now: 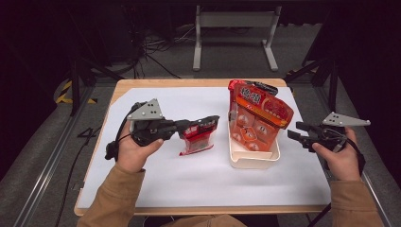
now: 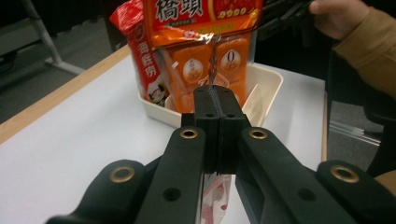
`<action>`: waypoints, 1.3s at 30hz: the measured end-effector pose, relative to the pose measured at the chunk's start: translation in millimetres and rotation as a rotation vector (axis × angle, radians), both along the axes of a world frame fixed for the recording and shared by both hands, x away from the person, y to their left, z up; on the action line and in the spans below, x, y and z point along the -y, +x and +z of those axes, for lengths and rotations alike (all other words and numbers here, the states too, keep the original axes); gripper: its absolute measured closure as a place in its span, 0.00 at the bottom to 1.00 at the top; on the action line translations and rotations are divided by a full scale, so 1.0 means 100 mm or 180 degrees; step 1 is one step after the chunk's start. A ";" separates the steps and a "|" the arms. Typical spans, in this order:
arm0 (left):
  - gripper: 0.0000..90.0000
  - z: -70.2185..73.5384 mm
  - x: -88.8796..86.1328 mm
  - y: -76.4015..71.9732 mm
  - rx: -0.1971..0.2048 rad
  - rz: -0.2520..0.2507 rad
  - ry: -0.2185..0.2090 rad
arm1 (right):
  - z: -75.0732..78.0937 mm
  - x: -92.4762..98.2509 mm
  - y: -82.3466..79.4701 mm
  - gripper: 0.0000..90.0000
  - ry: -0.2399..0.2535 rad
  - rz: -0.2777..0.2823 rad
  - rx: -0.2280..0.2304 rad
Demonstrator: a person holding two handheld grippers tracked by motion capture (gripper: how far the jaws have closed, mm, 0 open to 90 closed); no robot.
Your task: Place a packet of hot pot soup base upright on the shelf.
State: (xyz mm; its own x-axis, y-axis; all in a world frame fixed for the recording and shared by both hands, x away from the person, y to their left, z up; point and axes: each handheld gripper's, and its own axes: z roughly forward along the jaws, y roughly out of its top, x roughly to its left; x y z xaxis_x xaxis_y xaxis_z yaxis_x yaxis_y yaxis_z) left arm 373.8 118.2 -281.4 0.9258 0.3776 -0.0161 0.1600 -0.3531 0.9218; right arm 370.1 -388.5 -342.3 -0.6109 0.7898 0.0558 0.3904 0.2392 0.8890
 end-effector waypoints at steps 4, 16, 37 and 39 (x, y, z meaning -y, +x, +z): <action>1.00 0.04 0.06 -0.02 0.0041 -0.0076 -0.0040 | -0.01 0.01 0.01 0.49 -0.0048 -0.0031 -0.0007; 1.00 0.15 0.33 0.00 0.0097 -0.0219 -0.0011 | -0.07 -0.01 0.13 0.44 -0.0225 -0.0077 -0.0014; 1.00 0.20 0.83 0.09 0.0280 -0.0565 -0.0058 | -0.21 0.05 0.21 0.43 -0.0285 -0.0167 -0.0036; 1.00 0.19 0.87 0.11 0.0291 -0.0578 -0.0055 | -0.21 0.05 0.21 0.43 -0.0282 -0.0165 -0.0033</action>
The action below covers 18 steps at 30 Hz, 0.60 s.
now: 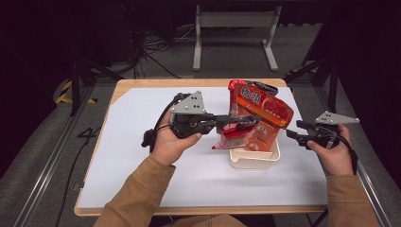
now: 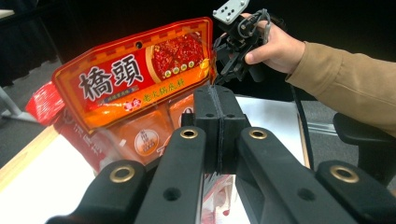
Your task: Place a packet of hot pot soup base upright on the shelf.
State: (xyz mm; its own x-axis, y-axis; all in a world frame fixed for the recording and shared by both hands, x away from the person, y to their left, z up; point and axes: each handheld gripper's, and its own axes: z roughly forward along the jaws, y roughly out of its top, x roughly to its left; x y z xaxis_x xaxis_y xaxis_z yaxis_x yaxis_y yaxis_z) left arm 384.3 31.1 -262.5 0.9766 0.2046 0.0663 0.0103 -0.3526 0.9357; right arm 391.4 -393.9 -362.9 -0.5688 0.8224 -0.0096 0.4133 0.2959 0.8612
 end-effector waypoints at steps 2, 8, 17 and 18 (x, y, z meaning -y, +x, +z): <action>1.00 -0.01 0.04 0.01 0.0024 -0.0024 0.0000 | 0.00 0.01 0.00 0.43 0.0009 0.0006 0.0000; 1.00 -0.04 0.18 0.03 0.0024 -0.0102 -0.0075 | 0.00 0.04 0.00 0.43 0.0023 -0.0005 0.0008; 1.00 -0.07 0.30 0.07 0.0046 -0.0173 -0.0171 | -0.01 0.04 -0.02 0.44 0.0032 0.0004 -0.0001; 1.00 -0.08 0.32 0.08 0.0044 -0.0180 -0.0181 | -0.01 0.05 -0.02 0.44 0.0033 0.0002 -0.0002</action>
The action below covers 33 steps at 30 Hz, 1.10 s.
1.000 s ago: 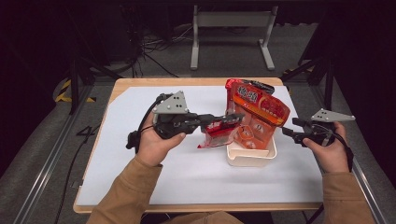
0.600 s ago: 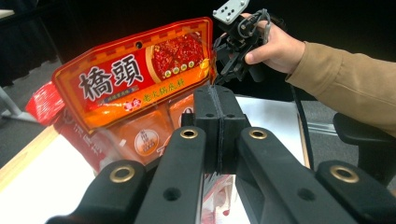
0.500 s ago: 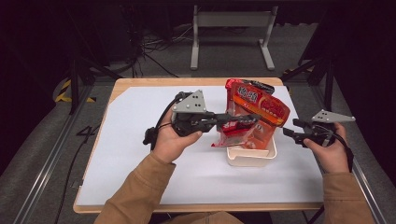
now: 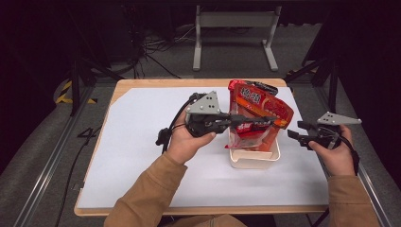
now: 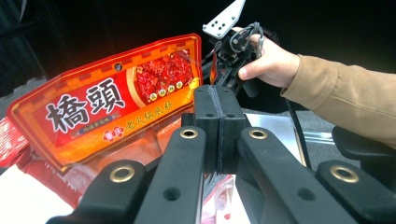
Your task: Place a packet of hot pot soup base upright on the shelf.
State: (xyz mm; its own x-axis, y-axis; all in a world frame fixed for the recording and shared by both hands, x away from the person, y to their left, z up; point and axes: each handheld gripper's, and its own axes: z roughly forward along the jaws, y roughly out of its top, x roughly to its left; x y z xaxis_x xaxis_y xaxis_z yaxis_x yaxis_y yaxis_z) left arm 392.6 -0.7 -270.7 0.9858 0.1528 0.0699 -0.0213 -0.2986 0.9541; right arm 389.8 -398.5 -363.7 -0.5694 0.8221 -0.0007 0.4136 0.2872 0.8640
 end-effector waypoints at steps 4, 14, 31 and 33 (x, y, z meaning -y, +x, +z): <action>1.00 -0.04 0.06 0.03 -0.0032 -0.0019 -0.0009 | 0.00 0.00 0.00 0.44 0.0001 -0.0005 0.0003; 1.00 -0.17 0.22 0.04 -0.0064 -0.0090 0.0024 | -0.01 -0.01 0.01 0.44 -0.0009 0.0019 -0.0003; 1.00 -0.39 0.38 0.09 -0.0175 -0.0158 0.0076 | -0.02 -0.01 0.01 0.44 -0.0001 0.0014 -0.0024; 1.00 -0.41 0.39 0.10 -0.0191 -0.0156 0.0063 | -0.03 -0.01 0.02 0.44 0.0003 0.0018 -0.0031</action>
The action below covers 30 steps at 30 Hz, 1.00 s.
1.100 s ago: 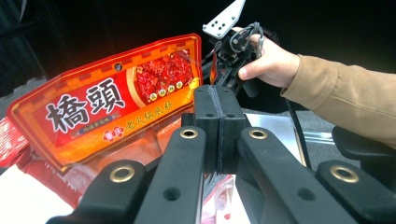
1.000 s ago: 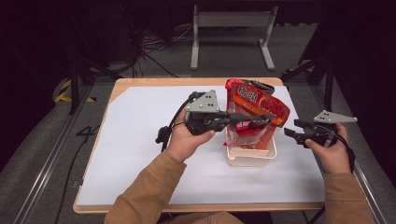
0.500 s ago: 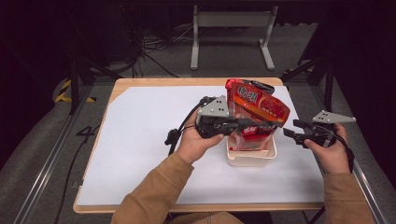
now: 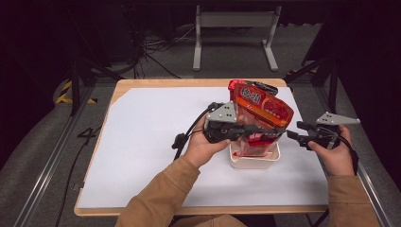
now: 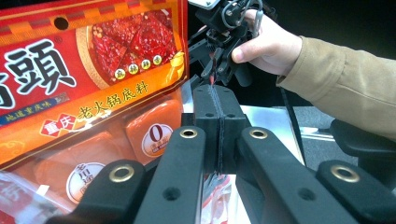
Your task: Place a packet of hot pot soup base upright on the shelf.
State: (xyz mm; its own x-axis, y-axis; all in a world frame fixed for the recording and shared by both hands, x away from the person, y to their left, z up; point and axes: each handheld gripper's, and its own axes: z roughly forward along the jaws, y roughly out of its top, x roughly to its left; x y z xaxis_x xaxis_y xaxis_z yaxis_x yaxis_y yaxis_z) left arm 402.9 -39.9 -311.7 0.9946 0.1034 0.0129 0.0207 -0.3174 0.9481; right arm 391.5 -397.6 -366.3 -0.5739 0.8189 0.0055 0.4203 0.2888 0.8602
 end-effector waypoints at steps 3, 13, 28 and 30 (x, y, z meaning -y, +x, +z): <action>1.00 -0.03 0.02 0.01 -0.0022 -0.0004 0.0020 | -0.01 -0.01 0.00 0.43 0.0000 0.0005 -0.0009; 1.00 -0.15 0.02 0.06 -0.0094 0.0013 0.0077 | -0.01 0.00 0.00 0.43 0.0002 0.0016 -0.0017; 0.99 -0.31 -0.03 0.11 -0.0210 0.0060 0.0283 | -0.02 -0.02 0.02 0.43 0.0014 0.0027 -0.0035; 0.99 -0.31 -0.04 0.11 -0.0228 0.0074 0.0290 | -0.02 -0.02 0.02 0.43 0.0010 0.0031 -0.0032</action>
State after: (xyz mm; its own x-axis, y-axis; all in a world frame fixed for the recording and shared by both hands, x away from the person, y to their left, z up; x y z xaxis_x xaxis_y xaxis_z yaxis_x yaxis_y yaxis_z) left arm 414.0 -36.1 -342.9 0.9906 0.1280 -0.0476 0.0956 -0.4008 0.9112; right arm 393.6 -395.7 -368.7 -0.5817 0.8133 0.0139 0.4262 0.2902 0.8568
